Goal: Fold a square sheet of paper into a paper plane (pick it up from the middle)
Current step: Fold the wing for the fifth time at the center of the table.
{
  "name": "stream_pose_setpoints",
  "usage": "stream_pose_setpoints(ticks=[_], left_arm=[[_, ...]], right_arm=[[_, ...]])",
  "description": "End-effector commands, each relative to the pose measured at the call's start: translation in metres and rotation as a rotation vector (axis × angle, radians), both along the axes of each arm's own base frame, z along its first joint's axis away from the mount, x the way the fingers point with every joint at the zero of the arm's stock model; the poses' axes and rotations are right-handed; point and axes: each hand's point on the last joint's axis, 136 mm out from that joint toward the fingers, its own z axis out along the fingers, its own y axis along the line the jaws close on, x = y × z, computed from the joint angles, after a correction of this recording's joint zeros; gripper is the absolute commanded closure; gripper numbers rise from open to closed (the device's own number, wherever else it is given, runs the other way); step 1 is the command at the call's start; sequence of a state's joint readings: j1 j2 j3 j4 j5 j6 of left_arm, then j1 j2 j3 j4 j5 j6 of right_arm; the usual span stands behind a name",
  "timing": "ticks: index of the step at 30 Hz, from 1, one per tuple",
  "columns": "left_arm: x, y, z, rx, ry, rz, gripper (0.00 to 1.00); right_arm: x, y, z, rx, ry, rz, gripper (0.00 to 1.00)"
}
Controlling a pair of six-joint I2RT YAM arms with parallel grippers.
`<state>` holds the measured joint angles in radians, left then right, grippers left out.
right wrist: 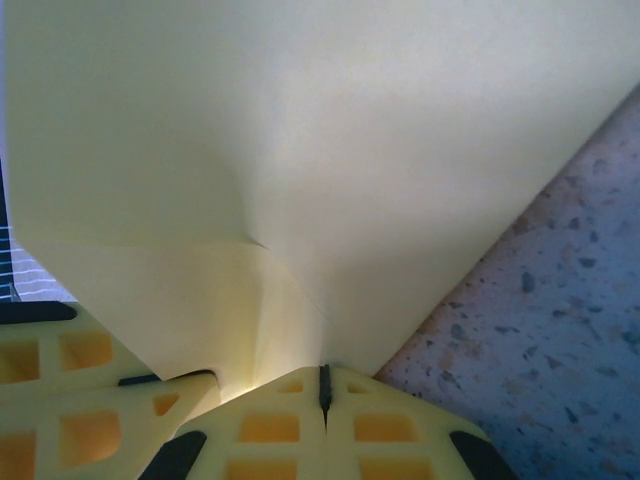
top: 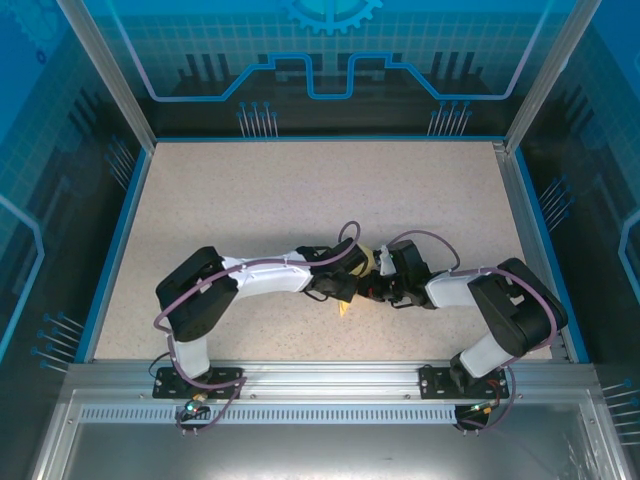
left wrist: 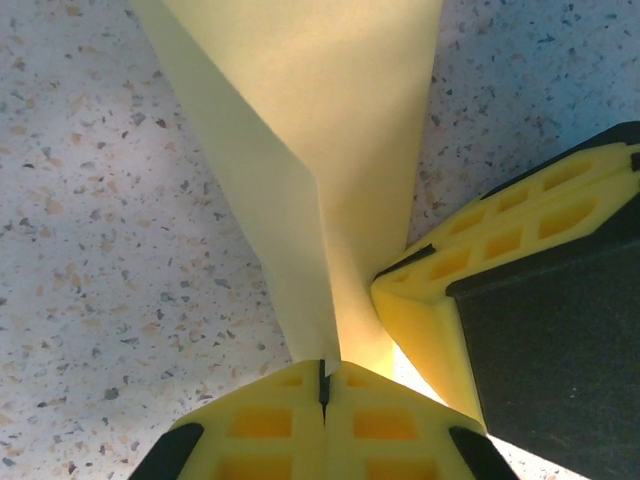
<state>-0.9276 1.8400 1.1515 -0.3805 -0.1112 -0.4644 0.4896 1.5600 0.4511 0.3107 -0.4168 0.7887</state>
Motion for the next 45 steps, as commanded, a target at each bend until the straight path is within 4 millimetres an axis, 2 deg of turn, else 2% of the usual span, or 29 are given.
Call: stream_pose_setpoints(ticks=[1, 17, 24, 32, 45], left_arm=[[0.002, -0.016, 0.004, -0.039, 0.0, -0.014, 1.0], [0.003, -0.026, -0.003, -0.1, 0.041, 0.012, 1.0], [0.003, -0.016, -0.014, -0.116, 0.073, 0.039, 0.99], [0.007, -0.011, -0.018, -0.113, 0.074, 0.044, 0.99], [0.01, -0.011, -0.019, -0.107, 0.071, 0.036, 1.0]], right_arm=[[-0.003, -0.011, -0.017, -0.042, 0.022, -0.023, 0.99], [-0.004, -0.015, -0.017, -0.008, 0.019, -0.037, 0.99], [-0.002, -0.017, -0.011, 0.012, 0.004, -0.042, 1.0], [0.003, -0.015, -0.001, 0.042, -0.014, -0.049, 1.0], [0.007, -0.027, 0.02, 0.027, -0.062, -0.076, 0.99]])
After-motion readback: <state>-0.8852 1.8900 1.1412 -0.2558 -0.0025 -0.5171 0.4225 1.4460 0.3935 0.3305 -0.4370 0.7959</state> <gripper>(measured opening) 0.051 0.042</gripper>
